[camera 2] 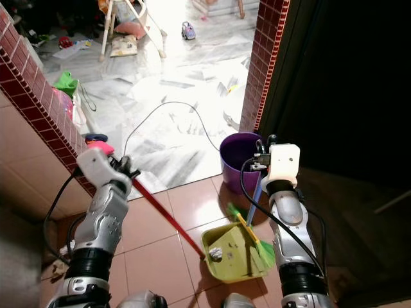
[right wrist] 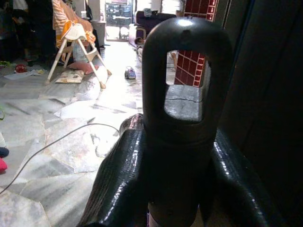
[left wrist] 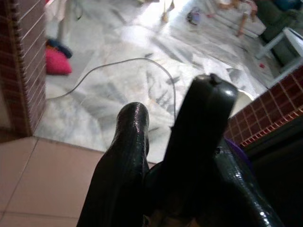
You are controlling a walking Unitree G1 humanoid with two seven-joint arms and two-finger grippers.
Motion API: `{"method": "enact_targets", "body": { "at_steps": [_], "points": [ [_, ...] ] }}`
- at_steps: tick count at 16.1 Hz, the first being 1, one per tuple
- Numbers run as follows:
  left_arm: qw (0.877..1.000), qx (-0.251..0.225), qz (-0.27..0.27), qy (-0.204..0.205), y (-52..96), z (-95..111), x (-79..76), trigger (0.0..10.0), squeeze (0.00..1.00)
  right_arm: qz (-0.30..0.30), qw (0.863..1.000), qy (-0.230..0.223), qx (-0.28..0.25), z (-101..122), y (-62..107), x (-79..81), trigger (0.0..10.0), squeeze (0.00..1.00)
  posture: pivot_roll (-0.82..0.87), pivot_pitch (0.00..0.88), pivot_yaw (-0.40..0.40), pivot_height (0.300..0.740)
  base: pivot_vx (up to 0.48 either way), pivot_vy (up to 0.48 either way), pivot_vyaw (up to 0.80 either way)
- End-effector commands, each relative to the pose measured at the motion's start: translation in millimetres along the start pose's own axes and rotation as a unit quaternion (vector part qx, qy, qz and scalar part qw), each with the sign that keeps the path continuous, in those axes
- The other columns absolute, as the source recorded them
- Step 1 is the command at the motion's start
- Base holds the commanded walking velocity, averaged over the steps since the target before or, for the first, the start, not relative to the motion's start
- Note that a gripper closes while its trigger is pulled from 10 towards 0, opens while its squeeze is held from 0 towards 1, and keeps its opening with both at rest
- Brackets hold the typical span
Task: Sweep floor
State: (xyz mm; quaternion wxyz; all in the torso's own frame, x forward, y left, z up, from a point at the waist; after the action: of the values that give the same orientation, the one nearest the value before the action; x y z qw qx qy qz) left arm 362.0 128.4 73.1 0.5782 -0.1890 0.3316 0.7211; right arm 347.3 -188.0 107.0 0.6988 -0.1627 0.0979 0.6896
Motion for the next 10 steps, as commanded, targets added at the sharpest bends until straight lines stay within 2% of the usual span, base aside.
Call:
{"method": "enact_targets", "body": {
  "at_steps": [1, 2, 3, 4, 5, 7, 9, 10],
  "points": [
    [0.997, -0.046, -0.067, -0.001, 1.0, 27, -40.0, 10.0, 0.00, -0.002, 1.000, -0.006, 0.005, -1, -0.1, 1.6, 10.0, 0.00, -0.12, 0.000, 0.075, 0.740, 0.000, 0.000, 0.00],
    [0.995, -0.061, -0.072, -0.020, 0.9, 35, -43.5, 10.0, 0.00, -0.005, 1.000, -0.009, 0.002, 0, -0.9, 1.6, 10.0, 0.00, -0.12, 0.000, 0.076, 0.740, 0.000, 0.000, 0.00],
    [0.991, -0.094, -0.076, -0.052, 1.5, 53, -43.7, 10.0, 0.00, -0.006, 1.000, -0.011, -0.001, 2, -2.6, 2.5, 10.0, 0.00, -0.11, 0.000, 0.078, 0.740, 0.000, 0.000, 0.00],
    [0.989, -0.106, -0.072, -0.076, 1.7, 61, -39.1, 10.0, 0.00, -0.006, 1.000, -0.011, -0.004, 3, -3.7, 3.4, 10.0, 0.00, -0.10, 0.000, 0.081, 0.740, 0.000, 0.000, 0.00],
    [0.989, -0.107, -0.068, -0.072, 3.0, 66, -33.7, 10.0, 0.00, -0.008, 1.000, -0.011, -0.007, 6, -4.9, 2.7, 10.0, 0.00, -0.09, 0.000, 0.088, 0.740, 0.000, 0.000, 0.00],
    [0.985, -0.123, -0.085, -0.088, 7.0, 82, -41.2, 10.0, 0.00, -0.016, 1.000, -0.010, -0.013, 12, -7.7, -2.9, 10.0, 0.00, -0.09, 0.000, 0.097, 0.740, 0.000, 0.000, 0.00],
    [0.985, -0.120, -0.086, -0.088, 4.6, 85, -39.4, 10.0, 0.00, -0.019, 1.000, -0.012, -0.007, 8, -7.9, -2.7, 10.0, 0.00, -0.11, 0.000, 0.110, 0.740, 0.000, 0.000, 0.00],
    [0.984, -0.130, -0.075, -0.092, 3.7, 90, -33.5, 10.0, 0.00, -0.024, 1.000, -0.013, -0.005, 9, -5.6, -2.0, 10.0, 0.00, -0.13, 0.000, 0.118, 0.740, 0.000, 0.000, -0.80]
  ]
}}
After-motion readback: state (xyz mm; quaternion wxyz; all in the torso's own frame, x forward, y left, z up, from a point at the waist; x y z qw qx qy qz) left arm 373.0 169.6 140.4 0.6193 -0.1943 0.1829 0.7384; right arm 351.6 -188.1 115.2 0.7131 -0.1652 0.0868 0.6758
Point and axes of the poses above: a point about 5 cm out from each wrist's last joint towards the gripper, its own y axis pointing back from the gripper into the wrist, its own z axis along the axis of the wrist's last joint, x = y × z, the point moved 5 cm from there along -y, pointing out of the wrist towards the gripper, and after that the axes turned 15 degrees about y, right-handed, at the moved point
